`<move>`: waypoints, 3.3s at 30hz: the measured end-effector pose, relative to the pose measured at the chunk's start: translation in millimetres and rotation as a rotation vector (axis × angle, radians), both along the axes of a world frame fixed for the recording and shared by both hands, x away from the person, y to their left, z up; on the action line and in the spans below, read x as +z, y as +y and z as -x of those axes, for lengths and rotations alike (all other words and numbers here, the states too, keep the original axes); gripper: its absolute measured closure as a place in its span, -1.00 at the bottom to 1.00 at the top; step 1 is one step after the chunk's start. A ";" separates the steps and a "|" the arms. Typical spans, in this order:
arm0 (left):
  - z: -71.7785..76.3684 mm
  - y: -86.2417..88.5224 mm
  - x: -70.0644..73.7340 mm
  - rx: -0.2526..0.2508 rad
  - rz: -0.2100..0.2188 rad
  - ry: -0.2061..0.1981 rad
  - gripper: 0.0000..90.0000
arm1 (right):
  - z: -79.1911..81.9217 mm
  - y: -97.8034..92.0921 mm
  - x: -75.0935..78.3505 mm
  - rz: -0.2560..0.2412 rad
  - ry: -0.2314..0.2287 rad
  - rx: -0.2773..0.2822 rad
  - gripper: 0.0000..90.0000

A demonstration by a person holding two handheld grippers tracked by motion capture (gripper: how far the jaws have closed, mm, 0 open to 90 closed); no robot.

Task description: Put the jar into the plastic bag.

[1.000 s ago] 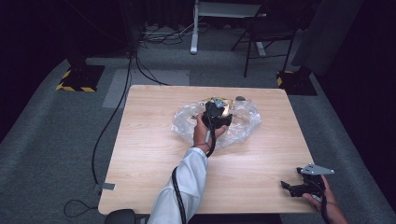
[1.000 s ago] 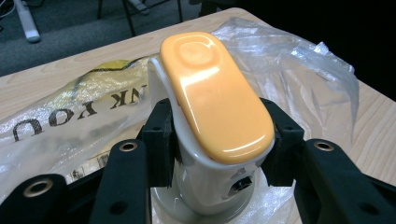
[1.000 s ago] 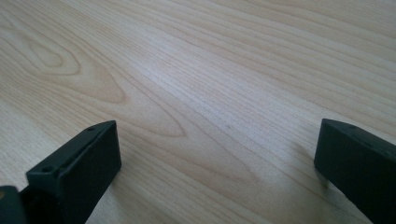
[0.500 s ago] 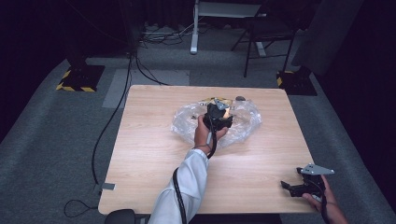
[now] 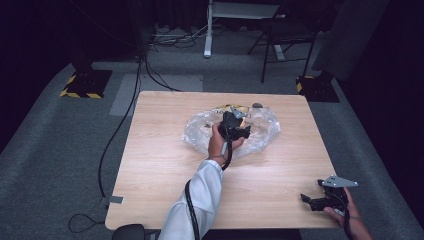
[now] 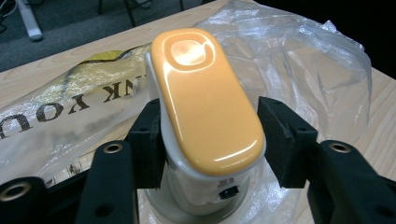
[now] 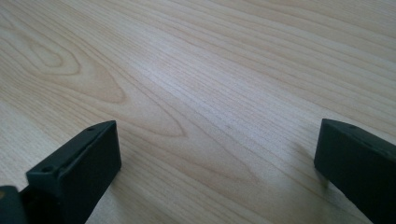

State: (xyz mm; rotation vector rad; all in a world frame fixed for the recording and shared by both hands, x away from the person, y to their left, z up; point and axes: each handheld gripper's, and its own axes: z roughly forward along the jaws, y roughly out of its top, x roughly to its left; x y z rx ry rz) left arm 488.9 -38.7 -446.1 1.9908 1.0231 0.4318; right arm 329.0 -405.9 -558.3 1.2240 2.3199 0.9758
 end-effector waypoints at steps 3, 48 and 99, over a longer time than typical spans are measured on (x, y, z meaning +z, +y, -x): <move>0.8 -0.6 0.5 -0.007 0.000 0.007 -0.11 | 0.0 0.0 0.0 0.000 0.000 0.000 -0.99; 25.5 3.8 10.3 -0.128 -0.243 -0.079 -0.94 | 0.0 0.0 0.0 0.000 0.000 0.000 -0.99; 102.1 78.8 -24.5 -0.176 -0.508 -0.156 -0.94 | 0.0 0.0 0.0 0.000 0.000 0.000 -0.99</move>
